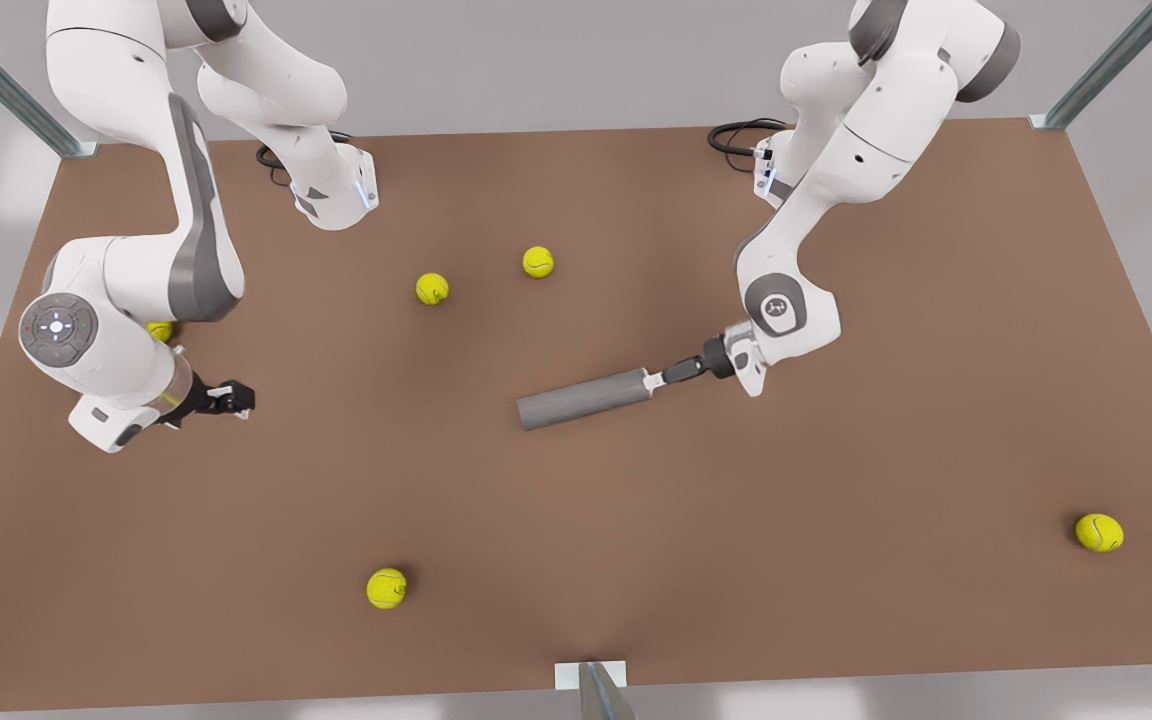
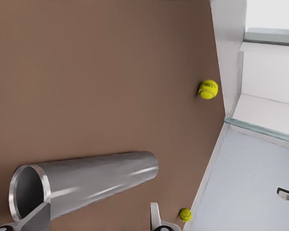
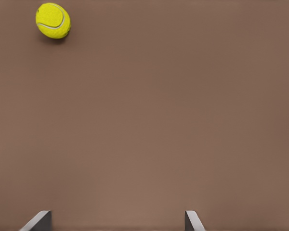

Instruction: Put the tennis tube upright

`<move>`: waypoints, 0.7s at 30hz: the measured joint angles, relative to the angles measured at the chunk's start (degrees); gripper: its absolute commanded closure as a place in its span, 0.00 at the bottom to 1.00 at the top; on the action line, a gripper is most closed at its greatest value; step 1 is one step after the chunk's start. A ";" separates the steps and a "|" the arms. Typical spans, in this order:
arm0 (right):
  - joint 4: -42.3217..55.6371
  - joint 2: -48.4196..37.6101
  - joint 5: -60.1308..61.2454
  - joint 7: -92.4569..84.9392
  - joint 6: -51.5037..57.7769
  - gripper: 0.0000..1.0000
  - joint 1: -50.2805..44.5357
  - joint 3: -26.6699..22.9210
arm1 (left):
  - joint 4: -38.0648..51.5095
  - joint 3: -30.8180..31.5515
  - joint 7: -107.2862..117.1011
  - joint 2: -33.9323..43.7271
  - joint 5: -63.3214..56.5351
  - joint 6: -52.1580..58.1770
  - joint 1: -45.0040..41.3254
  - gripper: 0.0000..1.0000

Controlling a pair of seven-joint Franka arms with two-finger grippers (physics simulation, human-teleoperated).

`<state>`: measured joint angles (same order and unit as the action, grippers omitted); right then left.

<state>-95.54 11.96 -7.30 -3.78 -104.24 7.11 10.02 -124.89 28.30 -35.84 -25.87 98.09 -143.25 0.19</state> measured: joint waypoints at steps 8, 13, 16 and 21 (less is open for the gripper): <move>0.00 0.18 0.00 -0.05 0.00 0.00 0.01 0.09 | 0.53 0.08 -5.73 -3.66 3.34 -0.01 -0.59 0.02; 0.00 0.01 0.00 -0.39 0.36 0.00 0.00 0.09 | 0.61 0.01 -7.40 -4.89 4.64 -0.10 -0.32 0.02; 0.10 -0.09 0.00 -0.79 0.97 0.00 0.08 0.08 | 1.23 0.08 -9.84 -6.06 5.98 0.04 -0.72 0.02; 0.18 -0.09 -0.09 -0.88 0.88 0.00 0.01 0.09 | 2.67 0.09 -10.22 -7.38 7.71 -0.09 -0.98 0.02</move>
<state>-95.36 11.87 -7.38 -4.66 -103.36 7.13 10.11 -122.22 28.39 -46.06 -33.25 105.80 -143.35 -0.78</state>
